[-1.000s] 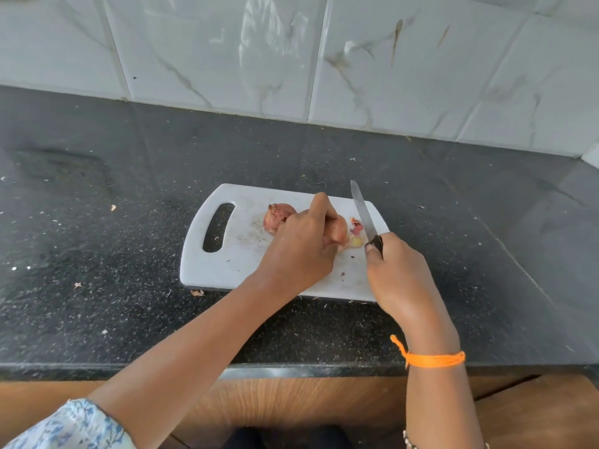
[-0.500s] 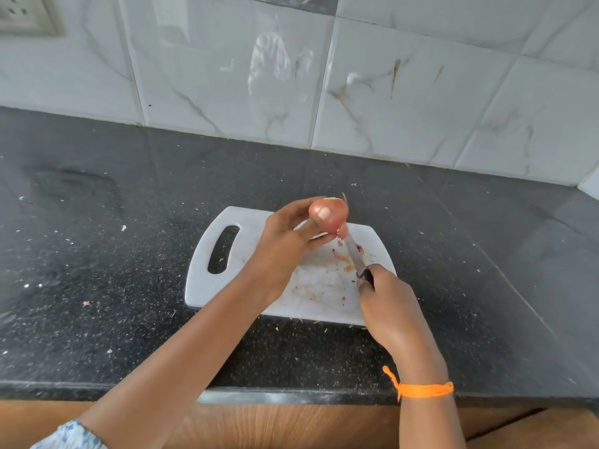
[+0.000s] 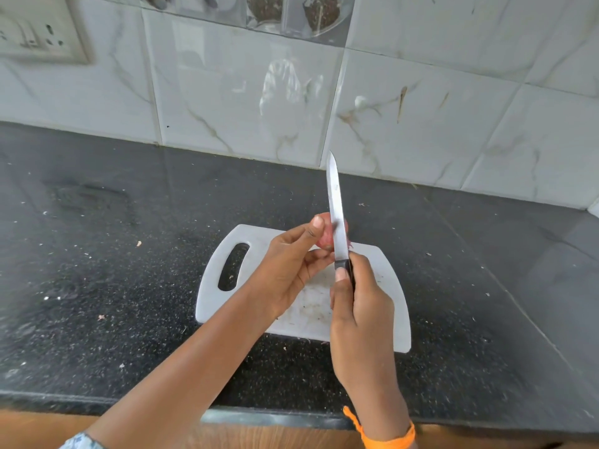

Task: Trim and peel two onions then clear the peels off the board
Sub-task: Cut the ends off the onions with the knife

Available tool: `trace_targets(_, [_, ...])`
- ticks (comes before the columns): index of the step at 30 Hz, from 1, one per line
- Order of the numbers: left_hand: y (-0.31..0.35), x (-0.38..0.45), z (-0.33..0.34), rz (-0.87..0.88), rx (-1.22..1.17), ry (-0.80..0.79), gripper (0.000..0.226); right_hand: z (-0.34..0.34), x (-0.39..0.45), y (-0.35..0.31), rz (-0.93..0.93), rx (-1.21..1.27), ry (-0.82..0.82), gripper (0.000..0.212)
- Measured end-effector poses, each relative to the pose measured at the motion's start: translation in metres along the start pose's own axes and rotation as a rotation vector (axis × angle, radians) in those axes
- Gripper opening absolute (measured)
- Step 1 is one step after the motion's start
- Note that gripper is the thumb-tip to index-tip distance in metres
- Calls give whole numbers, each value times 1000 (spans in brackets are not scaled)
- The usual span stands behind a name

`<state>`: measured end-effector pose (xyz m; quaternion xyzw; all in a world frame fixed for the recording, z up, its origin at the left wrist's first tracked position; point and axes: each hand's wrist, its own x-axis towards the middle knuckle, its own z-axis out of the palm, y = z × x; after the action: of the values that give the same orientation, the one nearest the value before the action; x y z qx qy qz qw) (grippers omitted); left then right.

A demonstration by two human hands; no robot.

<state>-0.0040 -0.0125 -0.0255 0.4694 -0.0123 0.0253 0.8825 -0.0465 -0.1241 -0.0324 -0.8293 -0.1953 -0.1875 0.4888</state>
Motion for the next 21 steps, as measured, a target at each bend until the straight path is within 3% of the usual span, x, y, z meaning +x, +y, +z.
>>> trace_targets(7, [5, 2, -5, -11, -46, 4, 39, -8, 7, -1, 4, -152, 7, 21])
trace_targets(13, [3, 6, -8, 2, -89, 72, 29, 7, -11, -4, 58, -178, 3, 24])
trace_targets(18, [1, 5, -7, 5, -86, 28, 39, 11, -21, -9, 118, -134, 48, 28])
trace_targets(21, [2, 6, -7, 66, -9, -26, 35, -1, -21, -16, 154, -154, 23, 26])
